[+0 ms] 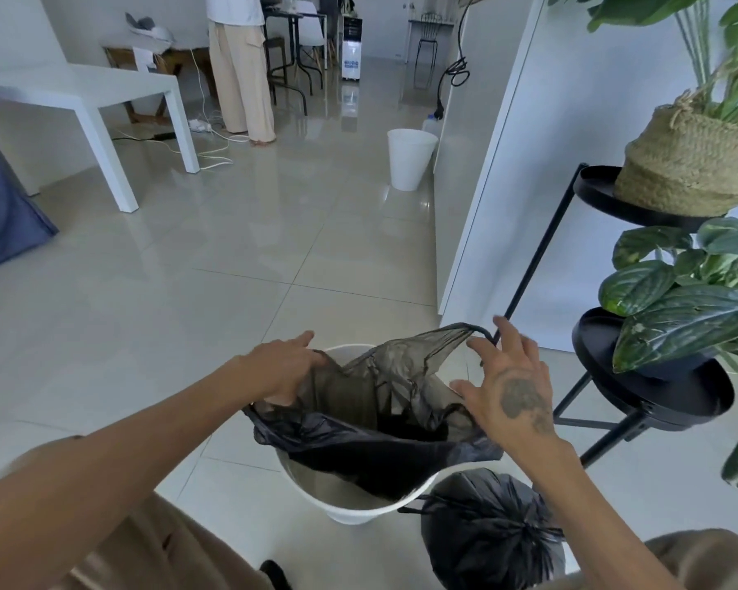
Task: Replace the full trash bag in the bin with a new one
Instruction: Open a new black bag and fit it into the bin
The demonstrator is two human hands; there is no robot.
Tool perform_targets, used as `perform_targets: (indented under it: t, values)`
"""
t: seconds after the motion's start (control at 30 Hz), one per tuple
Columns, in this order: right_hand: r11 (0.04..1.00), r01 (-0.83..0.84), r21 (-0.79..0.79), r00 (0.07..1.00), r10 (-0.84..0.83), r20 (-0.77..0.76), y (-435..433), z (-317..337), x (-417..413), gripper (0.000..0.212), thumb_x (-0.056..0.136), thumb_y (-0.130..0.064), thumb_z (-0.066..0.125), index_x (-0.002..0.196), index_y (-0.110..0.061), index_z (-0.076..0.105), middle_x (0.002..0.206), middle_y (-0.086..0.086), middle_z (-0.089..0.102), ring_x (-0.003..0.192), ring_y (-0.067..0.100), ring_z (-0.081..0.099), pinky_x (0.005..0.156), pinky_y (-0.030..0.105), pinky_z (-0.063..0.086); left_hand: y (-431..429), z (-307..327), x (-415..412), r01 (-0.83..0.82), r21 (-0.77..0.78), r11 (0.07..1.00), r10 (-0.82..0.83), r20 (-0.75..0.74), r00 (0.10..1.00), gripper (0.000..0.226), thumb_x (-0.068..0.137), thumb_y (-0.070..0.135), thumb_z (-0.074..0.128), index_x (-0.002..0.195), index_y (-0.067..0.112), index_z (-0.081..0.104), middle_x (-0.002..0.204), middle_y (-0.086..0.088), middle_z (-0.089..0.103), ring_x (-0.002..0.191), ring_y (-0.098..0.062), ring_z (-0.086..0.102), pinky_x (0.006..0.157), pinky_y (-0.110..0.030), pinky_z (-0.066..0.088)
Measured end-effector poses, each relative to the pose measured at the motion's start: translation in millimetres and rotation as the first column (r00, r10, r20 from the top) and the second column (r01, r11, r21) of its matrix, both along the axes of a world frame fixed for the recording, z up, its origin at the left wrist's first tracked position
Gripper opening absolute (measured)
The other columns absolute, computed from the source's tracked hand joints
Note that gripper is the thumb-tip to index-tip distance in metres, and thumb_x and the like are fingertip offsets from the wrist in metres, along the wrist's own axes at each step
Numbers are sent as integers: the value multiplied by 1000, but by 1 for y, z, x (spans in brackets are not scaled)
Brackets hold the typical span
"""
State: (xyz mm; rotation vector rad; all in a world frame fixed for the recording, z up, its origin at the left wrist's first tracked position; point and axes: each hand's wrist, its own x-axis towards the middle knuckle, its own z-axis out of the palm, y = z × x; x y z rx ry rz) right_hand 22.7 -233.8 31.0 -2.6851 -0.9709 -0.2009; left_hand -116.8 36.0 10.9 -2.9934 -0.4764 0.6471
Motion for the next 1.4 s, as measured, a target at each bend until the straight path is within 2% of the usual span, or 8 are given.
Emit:
perform_targets:
  t: [0.1, 0.23, 0.33, 0.6, 0.9, 1.07, 1.2, 1.4]
  values:
    - [942, -290, 168, 921, 227, 317, 15, -2, -27, 34, 78, -19, 77, 111, -13, 70, 144, 16, 51, 133, 36, 47, 110, 48, 41, -3, 5, -2, -20, -3, 1000, 20, 75, 997, 68, 84, 7, 59, 144, 34, 44, 166, -12, 8, 122, -39, 55, 76, -37, 46]
    - [850, -516, -102, 850, 494, -181, 47, -35, -30, 35, 95, -24, 58, 127, -13, 63, 141, 5, 56, 124, 26, 56, 102, 39, 49, -22, 6, -11, 52, 70, 996, -76, 426, 902, 42, 82, 9, 57, 119, 24, 68, 148, -15, 47, 129, -34, 48, 98, -42, 45]
    - [793, -562, -234, 827, 532, -181, 66, -55, -15, 39, 93, -18, 60, 132, -16, 60, 143, 0, 53, 127, 24, 55, 104, 35, 45, -50, -4, -9, 119, -10, 993, -93, 554, 827, 24, 83, 9, 51, 97, 15, 70, 100, -8, 67, 97, -31, 63, 74, -40, 53]
    - [758, -319, -569, 945, 211, -249, 54, -65, 23, 118, 74, -50, 81, 159, -23, 3, 169, 4, -1, 154, 31, 6, 121, 56, 19, -10, -32, -29, 5, -41, 999, 2, 169, 986, 90, 76, 50, 73, 148, 34, 22, 141, -6, 48, 122, -32, 54, 92, -42, 52]
    - [542, -361, -759, 928, 285, -238, 73, -46, 40, 102, 83, -18, 73, 160, -26, 6, 169, 4, -11, 155, 26, -8, 122, 60, 3, 15, -8, -39, 84, -70, 994, -96, -184, 978, 119, 74, 43, 79, 156, 38, -8, 166, -1, 13, 147, -27, 30, 98, -41, 48]
    - [604, -513, -611, 854, 434, -288, 72, -25, 40, 81, 84, -3, 68, 153, -28, 34, 168, -4, 9, 155, 22, 8, 124, 44, 17, 1, -4, -32, 79, -130, 988, -83, -25, 996, 113, 71, 55, 79, 157, 36, 8, 158, 3, 36, 140, -25, 40, 97, -42, 47]
    - [690, -489, -535, 869, 438, -230, 60, -1, 28, 44, 103, -8, 47, 131, 24, 41, 129, -27, 21, 131, 9, 40, 101, -6, 12, -10, -4, -23, 72, -154, 985, -36, 229, 973, 76, 88, 38, 68, 154, 31, 30, 126, -7, 64, 117, -28, 56, 93, -41, 50]
    - [838, -375, -396, 914, 264, -308, 65, -41, -5, 44, 94, -29, 63, 134, -15, 52, 141, 5, 52, 128, 28, 52, 102, 38, 47, -23, -16, -13, 95, -111, 989, -47, 375, 926, 32, 96, 24, 50, 128, 21, 58, 118, -4, 68, 110, -29, 62, 90, -43, 53]
